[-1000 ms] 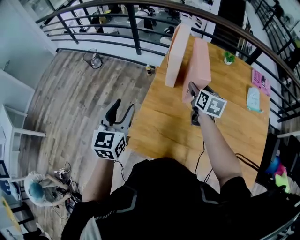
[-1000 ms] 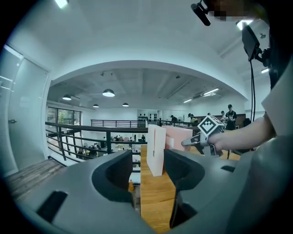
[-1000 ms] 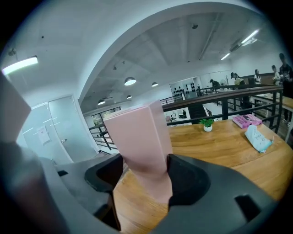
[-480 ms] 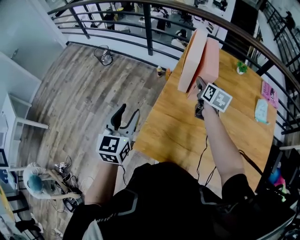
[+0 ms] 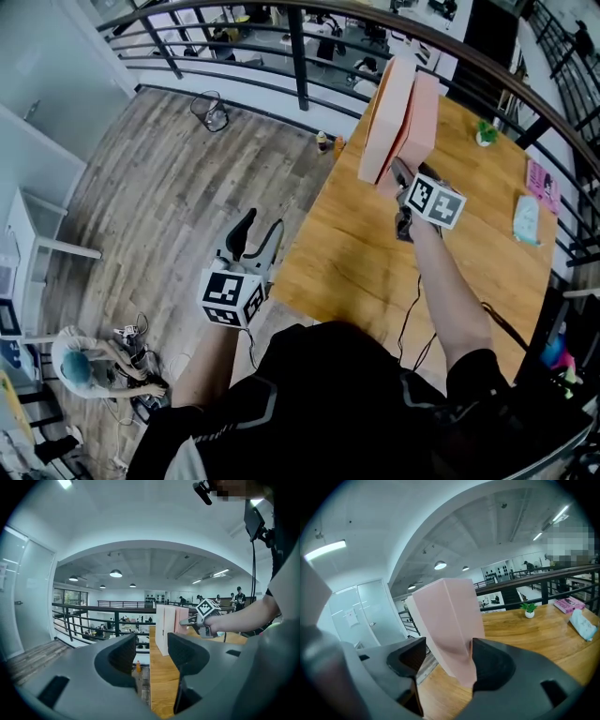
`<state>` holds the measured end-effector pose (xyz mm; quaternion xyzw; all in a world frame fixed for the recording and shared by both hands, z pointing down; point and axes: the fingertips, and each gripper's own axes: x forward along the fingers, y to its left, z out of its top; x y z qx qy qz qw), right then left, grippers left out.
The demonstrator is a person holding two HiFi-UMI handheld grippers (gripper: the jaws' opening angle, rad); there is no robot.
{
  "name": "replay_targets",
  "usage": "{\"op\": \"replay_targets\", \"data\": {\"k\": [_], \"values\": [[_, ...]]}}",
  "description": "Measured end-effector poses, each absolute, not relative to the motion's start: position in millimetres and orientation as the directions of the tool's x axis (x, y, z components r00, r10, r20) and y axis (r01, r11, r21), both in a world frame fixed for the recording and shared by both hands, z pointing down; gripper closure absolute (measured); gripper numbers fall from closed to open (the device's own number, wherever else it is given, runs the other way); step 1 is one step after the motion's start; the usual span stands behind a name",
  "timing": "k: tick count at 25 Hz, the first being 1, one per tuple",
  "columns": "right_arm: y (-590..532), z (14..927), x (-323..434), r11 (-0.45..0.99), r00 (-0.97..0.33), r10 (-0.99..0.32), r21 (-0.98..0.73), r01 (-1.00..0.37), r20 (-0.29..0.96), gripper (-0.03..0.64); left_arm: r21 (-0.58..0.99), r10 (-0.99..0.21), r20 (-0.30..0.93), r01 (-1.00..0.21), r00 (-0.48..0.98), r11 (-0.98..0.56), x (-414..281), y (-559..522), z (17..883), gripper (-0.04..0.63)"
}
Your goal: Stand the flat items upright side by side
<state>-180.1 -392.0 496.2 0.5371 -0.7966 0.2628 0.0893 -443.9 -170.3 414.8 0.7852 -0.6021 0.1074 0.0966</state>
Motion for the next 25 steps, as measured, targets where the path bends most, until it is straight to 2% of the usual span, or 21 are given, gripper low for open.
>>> {"op": "replay_targets", "data": {"k": [2,6,17,22,25], "values": [[-388,500,-180,0.308,-0.428,-0.801,-0.323,-0.895,0.419,0.306,0.023,-0.923,0.288,-0.965,0.256,-0.261,-442,-171,415,0.367],[-393,509,-176,0.295,-0.43,-0.796,-0.348,-0.89,0.426,0.397,0.024,-0.917,0.298,-0.963,0.264,-0.27,-439,-173,417,0.367],[-409,514,-183,0.282,-0.416,-0.798,-0.339,-0.897,0.436,0.396,0.016,-0.918,0.312,-0.968,0.244,-0.251,-448,-163,415,0.367],[-398,503,-175,0.239,-0.41,-0.805,-0.398,-0.886,0.428,0.364,0.1,-0.909,0.307,-0.959,0.283,-0.265,-440,-169,402,0.379],[-379,496,-157,0.238,-0.424,-0.812,-0.435,-0.868,0.402,0.362,0.04,-0.904,0.292,-0.948,0.313,-0.315,-421,-175,389,0.379]]}}
